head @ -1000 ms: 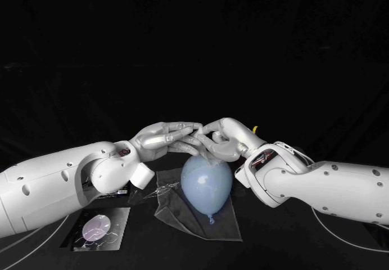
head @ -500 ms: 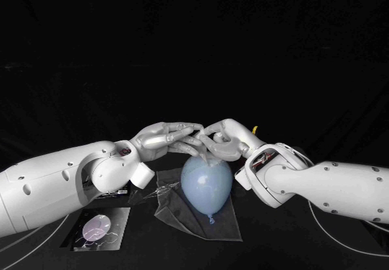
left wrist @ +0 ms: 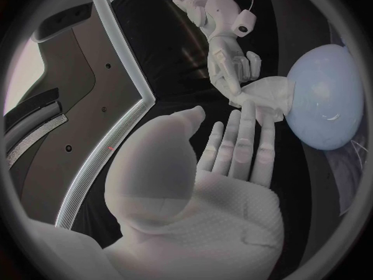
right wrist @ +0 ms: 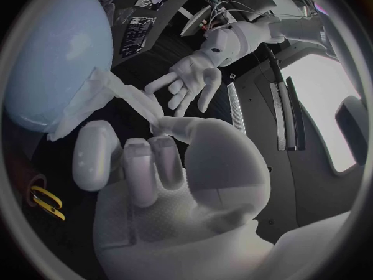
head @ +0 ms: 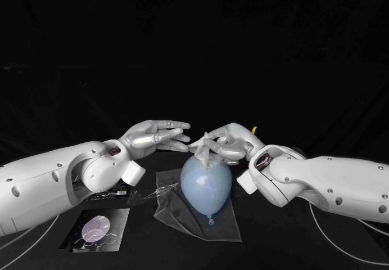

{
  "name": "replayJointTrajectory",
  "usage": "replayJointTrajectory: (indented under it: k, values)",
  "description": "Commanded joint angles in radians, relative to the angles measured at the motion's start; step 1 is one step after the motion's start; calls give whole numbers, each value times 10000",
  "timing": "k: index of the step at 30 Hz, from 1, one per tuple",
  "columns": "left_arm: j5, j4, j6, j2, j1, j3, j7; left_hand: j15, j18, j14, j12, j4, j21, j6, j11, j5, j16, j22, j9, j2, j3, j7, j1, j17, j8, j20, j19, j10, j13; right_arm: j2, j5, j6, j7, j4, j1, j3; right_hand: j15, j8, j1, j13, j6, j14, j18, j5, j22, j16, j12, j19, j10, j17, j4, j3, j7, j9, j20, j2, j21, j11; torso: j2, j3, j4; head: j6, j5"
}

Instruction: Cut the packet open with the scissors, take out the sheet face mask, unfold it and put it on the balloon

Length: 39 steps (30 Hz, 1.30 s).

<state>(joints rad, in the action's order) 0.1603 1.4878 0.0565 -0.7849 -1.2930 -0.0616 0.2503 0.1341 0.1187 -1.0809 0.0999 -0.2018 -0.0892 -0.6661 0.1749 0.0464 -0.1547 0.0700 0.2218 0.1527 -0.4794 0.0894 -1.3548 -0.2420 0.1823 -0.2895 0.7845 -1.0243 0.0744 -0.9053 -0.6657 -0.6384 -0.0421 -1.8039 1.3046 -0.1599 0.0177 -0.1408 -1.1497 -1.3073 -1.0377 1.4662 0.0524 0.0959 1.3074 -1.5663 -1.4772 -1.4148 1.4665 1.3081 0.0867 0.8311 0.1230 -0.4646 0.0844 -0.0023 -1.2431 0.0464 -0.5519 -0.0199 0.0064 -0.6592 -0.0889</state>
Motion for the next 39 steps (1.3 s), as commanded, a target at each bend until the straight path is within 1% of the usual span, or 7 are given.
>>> replayJointTrajectory:
  k: [1, 8, 15, 20, 22, 28, 39]
  values:
    - [274, -71, -1088, -26, -17, 14, 375, -154, 327, -127, 155, 176, -223, -189, -105, 19, -125, 72, 44, 83, 22, 275, -201, -121, 81, 34, 388, -235, 37, -40, 2123, 1069, -1213, 63, 7, 3, 18, 26, 213, -2188, 68, 1046, 151, -200, 1738, -45, -25, 1, 682, 2627, -73, 46, 48, -5, 25, 64, 55, -11, 12, 4, 9, 61, 4]
    - [975, -291, -2820, 62, -16, 11, 408, -171, 648, 50, 502, 478, -716, -1461, -104, 22, -644, 218, 321, 230, -82, 1336, -464, -501, 615, 134, 1389, -386, 89, -87, 3680, 2190, -1957, 267, 9, 2, -35, 93, 381, -2198, 198, 1046, 166, -445, 1715, -45, -41, 66, 675, 2627, -120, 18, 110, 4, 68, 168, 137, 49, 13, 7, -1, 74, 56]
    - [2367, -418, -3303, 334, -13, 6, -72, 389, 53, 2511, 464, 275, 91, -1353, 270, 13, -833, -48, 287, 673, 719, 1593, -157, -720, 693, -12, 74, 779, -53, -109, 4796, 3475, -2353, 433, 10, 2, -105, 198, 594, -2194, 394, 1046, 175, -477, 1697, -45, -25, 131, 655, 2627, -30, -148, 190, 16, 122, 262, 204, 124, -4, 8, -4, 103, 75]
    - [2842, -573, -3012, 611, 20, -5, -582, 539, -350, 3302, 604, -282, 259, -1157, 351, 2, -1170, -60, 235, 482, 2489, 1726, -257, -749, 718, -5, -857, 1067, -72, -133, 5307, 4123, -2495, 465, 10, 1, -124, 293, 704, -2188, 556, 1046, 181, -477, 1691, -45, -12, 160, 641, 2627, 41, -291, 188, 29, 149, 357, 223, 133, -2, 5, -11, 120, 89]
    - [2955, -636, -2823, 736, 72, -7, -735, 607, -401, 3606, 624, -901, 236, -1026, 391, 54, -1387, -53, 186, -54, 4068, 1749, -871, -662, 764, 7, -1050, 1203, -85, -147, 5489, 4376, -2530, 468, 11, 1, -127, 336, 740, -2185, 628, 1046, 183, -476, 1689, -45, -4, 171, 633, 2627, 60, -332, 186, 37, 156, 414, 229, 133, -5, 4, -10, 132, 87]
    - [2969, -733, -1973, 1006, 178, -9, -925, 602, -389, 3740, 603, -957, 247, -856, 435, 16, -1538, -65, 119, 114, 5523, 1762, -781, -524, 779, 7, -1210, 1199, -92, -174, 5829, 4744, -2592, 491, 17, 1, -140, 439, 878, -2183, 797, 1046, 192, -475, 1679, -45, 2, 207, 621, 2627, 137, -432, 204, 58, 175, 551, 262, 147, -5, -1, -15, 140, 78]
    - [669, -756, -378, 1050, 226, -8, -560, 450, -328, 3354, 686, -994, 274, -1095, 252, 29, -1718, -87, 133, 199, 5955, 1656, 1134, -351, 1023, 10, -1459, 165, -72, -223, 5985, 4801, -2615, 636, 38, 1, -172, 583, 1078, -2193, 1027, 1046, 191, -463, 1682, -45, -18, 215, 622, 2627, 125, -411, 245, 106, 202, 689, 244, 184, -1, -1, 1, 137, 27]
